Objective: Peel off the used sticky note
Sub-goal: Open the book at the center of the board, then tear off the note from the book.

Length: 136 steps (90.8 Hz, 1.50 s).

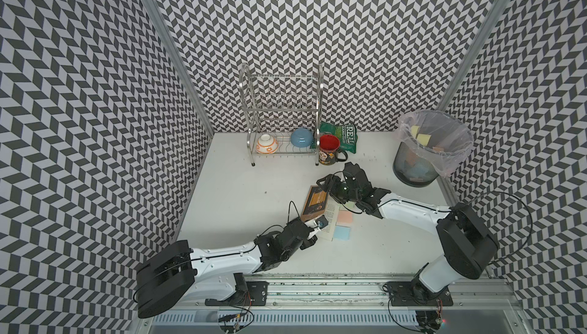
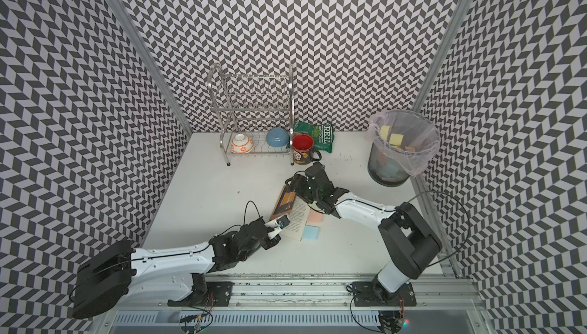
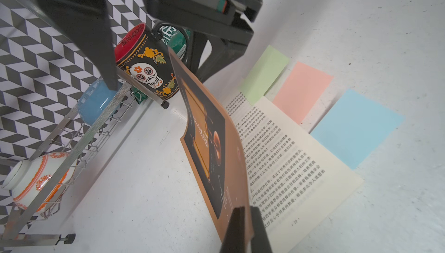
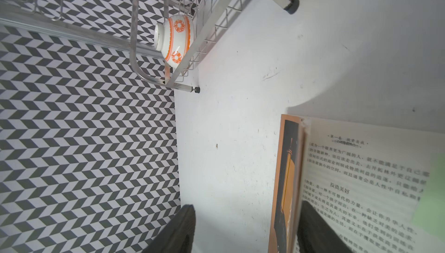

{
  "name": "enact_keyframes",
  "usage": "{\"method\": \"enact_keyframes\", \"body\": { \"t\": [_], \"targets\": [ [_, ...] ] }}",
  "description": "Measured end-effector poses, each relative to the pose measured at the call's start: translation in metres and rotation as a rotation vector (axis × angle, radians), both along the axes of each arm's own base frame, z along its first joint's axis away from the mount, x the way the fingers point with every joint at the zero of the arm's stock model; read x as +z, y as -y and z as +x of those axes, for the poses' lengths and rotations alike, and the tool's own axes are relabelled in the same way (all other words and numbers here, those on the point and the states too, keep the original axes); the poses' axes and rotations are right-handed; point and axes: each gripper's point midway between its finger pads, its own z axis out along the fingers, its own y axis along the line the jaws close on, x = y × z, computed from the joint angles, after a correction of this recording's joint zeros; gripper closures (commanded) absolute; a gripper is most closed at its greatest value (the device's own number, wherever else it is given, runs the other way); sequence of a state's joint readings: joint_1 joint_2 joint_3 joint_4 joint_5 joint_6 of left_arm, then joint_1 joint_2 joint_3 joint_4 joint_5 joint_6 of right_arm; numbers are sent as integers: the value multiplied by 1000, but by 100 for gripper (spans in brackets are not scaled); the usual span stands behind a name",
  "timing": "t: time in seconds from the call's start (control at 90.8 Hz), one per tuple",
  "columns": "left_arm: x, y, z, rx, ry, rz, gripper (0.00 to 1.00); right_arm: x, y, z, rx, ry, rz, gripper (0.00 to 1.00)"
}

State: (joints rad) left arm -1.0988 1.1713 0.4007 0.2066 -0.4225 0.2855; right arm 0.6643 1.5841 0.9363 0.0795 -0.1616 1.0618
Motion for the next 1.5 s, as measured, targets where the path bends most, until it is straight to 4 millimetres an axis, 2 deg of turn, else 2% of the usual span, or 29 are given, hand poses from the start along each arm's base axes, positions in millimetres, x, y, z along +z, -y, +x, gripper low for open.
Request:
{"method": "enact_keyframes", "body": {
  "t": [0.143,0.198,0.275,0.375,0.485,0.639,0.782,0.936,1.002,1.046,1.179,1.377,1.498],
  "targets": [
    [3,-1,3,20,-9,-18,100,22,24,4,4,74,-42,28],
    [2,-2,5,27,-13,-20,100,32,41,6,-12,108,-45,30],
    [0,-2,5,34,-20,-19,100,35,67,2,-37,139,-53,31],
    [-2,-3,6,38,-25,-17,100,17,100,-8,-60,134,-82,33],
    [-2,-3,6,40,-27,-19,100,-25,123,-23,-55,62,-138,33],
    [-2,-3,6,43,-28,-22,100,-72,125,-48,17,-38,-176,37],
    [-3,-2,6,40,-32,-17,100,-91,117,-51,70,-64,-160,42],
    [-5,-1,7,38,-36,-14,100,-99,112,-43,86,-54,-129,47],
    [-5,-1,7,38,-37,-14,100,-104,111,-39,88,-58,-108,53],
    [-5,-1,7,39,-37,-13,100,-107,111,-37,85,-64,-96,61],
    [-6,-1,8,42,-40,-10,100,-115,110,-34,89,-76,-72,99],
    [-5,0,8,40,-41,-16,100,-109,121,-27,77,-65,-99,100],
    [-5,1,7,38,-43,-18,100,-96,149,-10,17,-36,-141,100]
  ]
}}
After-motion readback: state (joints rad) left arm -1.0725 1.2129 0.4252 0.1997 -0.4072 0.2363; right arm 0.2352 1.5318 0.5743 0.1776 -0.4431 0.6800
